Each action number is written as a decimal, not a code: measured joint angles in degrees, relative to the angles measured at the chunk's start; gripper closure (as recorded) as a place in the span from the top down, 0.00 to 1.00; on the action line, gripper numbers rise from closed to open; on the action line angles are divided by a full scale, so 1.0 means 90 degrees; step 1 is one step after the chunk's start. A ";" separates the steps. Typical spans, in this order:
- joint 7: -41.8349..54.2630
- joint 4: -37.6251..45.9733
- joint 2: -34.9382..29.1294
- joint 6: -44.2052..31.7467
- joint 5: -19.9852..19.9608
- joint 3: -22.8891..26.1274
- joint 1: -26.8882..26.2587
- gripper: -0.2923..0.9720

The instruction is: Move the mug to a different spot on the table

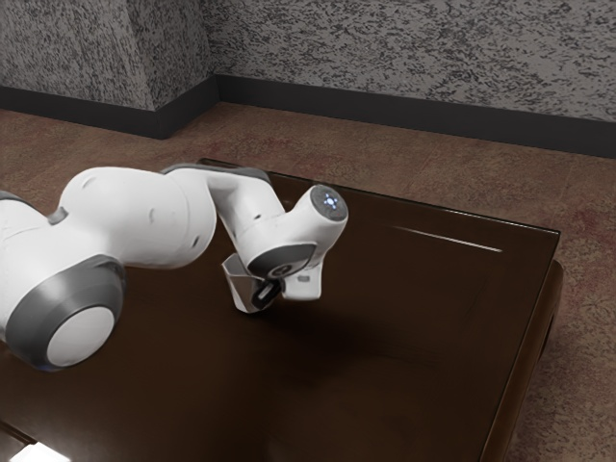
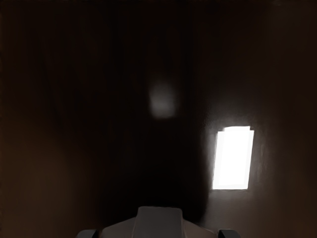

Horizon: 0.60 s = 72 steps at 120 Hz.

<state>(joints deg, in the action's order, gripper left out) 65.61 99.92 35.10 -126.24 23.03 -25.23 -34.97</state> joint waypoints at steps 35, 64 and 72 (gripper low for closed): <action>-0.0350 -0.0098 -0.1611 0.0208 -0.0979 0.0336 -0.0215 0.68; -0.2337 -0.1066 -0.3301 0.2401 -0.2641 0.1045 0.2609 0.74; -0.2817 -0.1344 -0.3273 0.2759 -0.2740 0.1287 0.2962 0.75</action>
<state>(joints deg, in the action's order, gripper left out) 40.26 87.82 5.64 -101.41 -1.62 -13.64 -8.31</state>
